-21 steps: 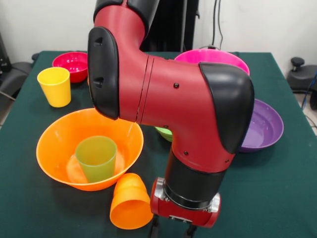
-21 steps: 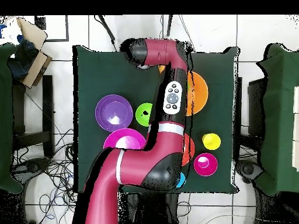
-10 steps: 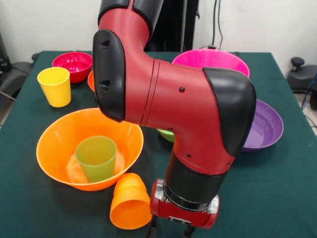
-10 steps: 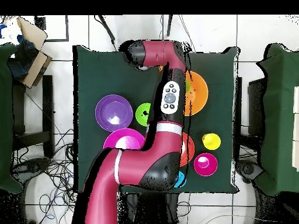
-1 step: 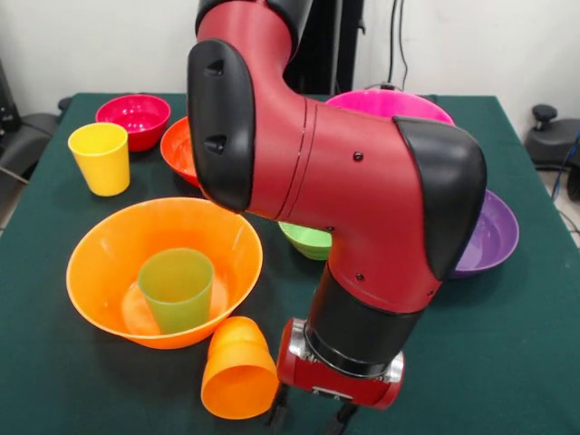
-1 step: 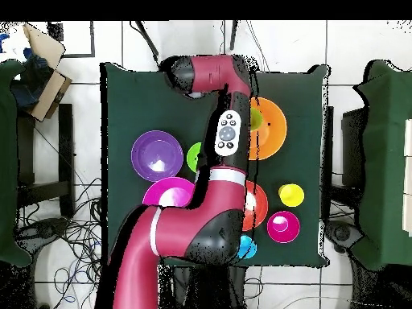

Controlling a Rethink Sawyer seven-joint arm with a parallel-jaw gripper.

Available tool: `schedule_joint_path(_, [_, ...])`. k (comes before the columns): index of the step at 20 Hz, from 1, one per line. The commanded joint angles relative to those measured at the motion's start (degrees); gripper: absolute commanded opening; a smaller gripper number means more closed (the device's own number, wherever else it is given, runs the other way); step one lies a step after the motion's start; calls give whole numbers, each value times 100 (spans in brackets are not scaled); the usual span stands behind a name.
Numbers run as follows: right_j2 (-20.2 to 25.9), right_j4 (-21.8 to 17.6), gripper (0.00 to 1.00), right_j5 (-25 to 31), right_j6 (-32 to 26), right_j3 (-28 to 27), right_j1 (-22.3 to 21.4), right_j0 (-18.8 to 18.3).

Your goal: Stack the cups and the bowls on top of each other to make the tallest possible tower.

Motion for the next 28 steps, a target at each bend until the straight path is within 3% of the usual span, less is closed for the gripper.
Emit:
schedule_joint_path(1, [8,-472,100,-9,-419,1116,-399,225])
schedule_joint_path(6, [47,-347,100,336,-471,1164,-445,218])
schedule_joint_path(15, [114,-35,100,1474,-634,915,-392,78])
schedule_joint_path(28, [325,-87,100,1604,-735,1177,-194,-71])
